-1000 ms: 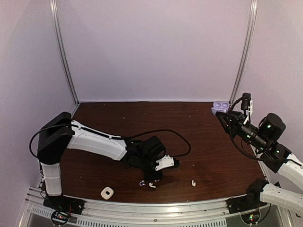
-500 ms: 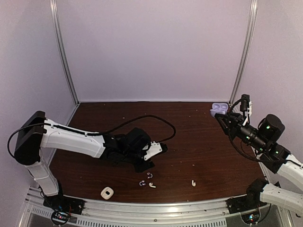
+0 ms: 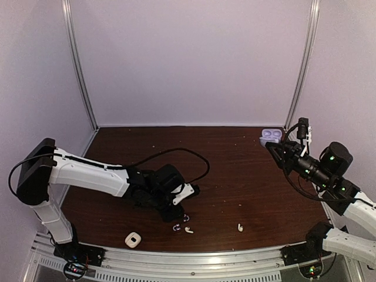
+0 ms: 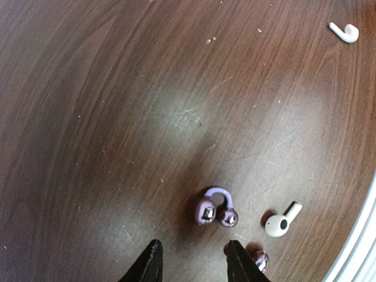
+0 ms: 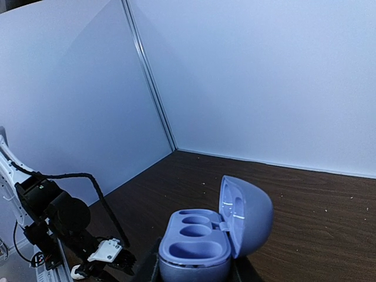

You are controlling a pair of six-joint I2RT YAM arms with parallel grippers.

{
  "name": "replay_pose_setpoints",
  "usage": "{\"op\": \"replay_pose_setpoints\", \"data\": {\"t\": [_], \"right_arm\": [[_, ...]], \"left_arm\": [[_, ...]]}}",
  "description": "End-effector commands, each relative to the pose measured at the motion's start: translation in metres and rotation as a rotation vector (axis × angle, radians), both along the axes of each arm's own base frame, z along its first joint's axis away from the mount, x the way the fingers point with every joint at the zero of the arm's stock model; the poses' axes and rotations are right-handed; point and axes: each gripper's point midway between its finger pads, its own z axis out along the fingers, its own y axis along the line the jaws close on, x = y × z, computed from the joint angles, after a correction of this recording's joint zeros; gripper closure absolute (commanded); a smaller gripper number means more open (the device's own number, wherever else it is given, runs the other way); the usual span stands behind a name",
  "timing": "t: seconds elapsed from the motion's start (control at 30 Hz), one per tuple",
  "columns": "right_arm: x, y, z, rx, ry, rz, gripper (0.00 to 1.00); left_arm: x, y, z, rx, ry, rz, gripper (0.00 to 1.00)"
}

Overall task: Insert the wireless bluetooth earbuds into the charging case
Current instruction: Pick up the left earbud from the corner of the board.

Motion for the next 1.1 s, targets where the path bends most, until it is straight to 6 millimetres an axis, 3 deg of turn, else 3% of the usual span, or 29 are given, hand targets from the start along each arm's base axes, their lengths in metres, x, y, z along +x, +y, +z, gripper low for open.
{"op": "replay_pose_setpoints", "data": {"t": [0.0,0.27,0.73,0.9,1.07], "right_arm": [[-0.002,-0.001,0.003,0.013,-0.012,0.006,1.0],[-0.004,-0.003,-0.001,0.017,-0.007,0.004,1.0],[-0.008,0.002,-0.002,0.017,-0.017,0.038,1.0],[-0.013,0.005,-0.002,0.025,-0.034,0.072,1.0],[-0.023,0.01,-0.003,0.078,-0.086,0.128,1.0]], "left_arm": [[0.006,-0.014,0.0,0.036,0.032,-0.008,0.63],[0.012,-0.022,-0.008,0.116,0.04,-0.04,0.69],[0.012,-0.01,-0.033,0.235,0.056,-0.052,0.82],[0.012,-0.008,-0.03,0.231,0.055,-0.045,0.88],[0.025,-0.008,-0.008,0.143,0.015,0.017,0.92]]}}
